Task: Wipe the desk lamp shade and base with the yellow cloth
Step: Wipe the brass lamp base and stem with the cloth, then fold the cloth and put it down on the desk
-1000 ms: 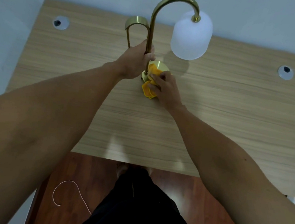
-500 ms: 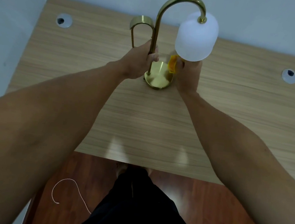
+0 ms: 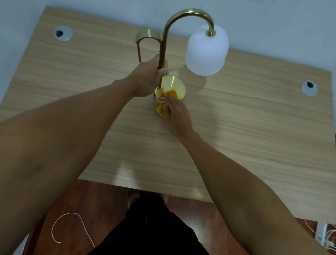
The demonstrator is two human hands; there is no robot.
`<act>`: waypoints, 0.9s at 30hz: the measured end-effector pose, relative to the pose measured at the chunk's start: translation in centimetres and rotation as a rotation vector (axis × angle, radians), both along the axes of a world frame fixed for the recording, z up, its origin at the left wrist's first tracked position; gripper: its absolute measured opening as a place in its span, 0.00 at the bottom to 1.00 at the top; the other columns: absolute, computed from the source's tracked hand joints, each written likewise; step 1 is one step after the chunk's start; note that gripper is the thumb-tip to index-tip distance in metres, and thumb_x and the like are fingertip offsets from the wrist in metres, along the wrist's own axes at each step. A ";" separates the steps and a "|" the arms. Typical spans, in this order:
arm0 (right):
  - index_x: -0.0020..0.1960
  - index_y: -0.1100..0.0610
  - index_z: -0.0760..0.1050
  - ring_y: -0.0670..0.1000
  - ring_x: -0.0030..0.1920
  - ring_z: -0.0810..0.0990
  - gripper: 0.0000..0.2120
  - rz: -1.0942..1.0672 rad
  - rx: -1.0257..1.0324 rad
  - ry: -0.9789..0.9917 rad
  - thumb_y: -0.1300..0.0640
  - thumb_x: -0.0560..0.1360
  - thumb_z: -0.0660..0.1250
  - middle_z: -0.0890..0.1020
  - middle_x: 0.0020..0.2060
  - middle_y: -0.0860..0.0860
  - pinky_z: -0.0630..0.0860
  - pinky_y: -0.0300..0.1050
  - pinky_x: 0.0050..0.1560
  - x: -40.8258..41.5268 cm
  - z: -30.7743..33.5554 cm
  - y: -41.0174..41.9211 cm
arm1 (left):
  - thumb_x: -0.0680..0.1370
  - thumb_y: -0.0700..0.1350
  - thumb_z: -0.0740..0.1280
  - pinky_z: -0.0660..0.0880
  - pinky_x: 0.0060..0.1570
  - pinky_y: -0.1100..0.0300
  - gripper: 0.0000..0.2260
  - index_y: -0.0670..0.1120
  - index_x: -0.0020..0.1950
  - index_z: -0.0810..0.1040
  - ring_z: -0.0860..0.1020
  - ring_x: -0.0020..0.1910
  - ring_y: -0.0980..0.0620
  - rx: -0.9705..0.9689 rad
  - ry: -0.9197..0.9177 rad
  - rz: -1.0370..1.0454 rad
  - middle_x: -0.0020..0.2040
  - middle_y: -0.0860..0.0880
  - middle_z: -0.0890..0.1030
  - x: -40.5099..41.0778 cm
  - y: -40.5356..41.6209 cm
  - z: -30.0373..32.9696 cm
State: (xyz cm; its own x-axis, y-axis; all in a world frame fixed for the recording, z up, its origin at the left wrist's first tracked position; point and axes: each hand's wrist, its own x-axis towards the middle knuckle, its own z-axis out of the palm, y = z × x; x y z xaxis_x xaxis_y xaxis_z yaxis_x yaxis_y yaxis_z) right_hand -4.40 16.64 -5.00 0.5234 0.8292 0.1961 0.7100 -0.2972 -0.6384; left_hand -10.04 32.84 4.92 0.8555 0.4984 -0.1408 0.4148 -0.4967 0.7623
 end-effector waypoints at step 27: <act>0.53 0.65 0.79 0.61 0.46 0.81 0.09 0.034 -0.021 0.093 0.69 0.75 0.64 0.82 0.47 0.60 0.71 0.51 0.48 -1.8 1.4 1.3 | 0.83 0.49 0.59 0.72 0.41 0.58 0.08 0.47 0.57 0.72 0.79 0.48 0.45 0.024 0.039 0.068 0.48 0.46 0.82 0.1 -0.8 -0.1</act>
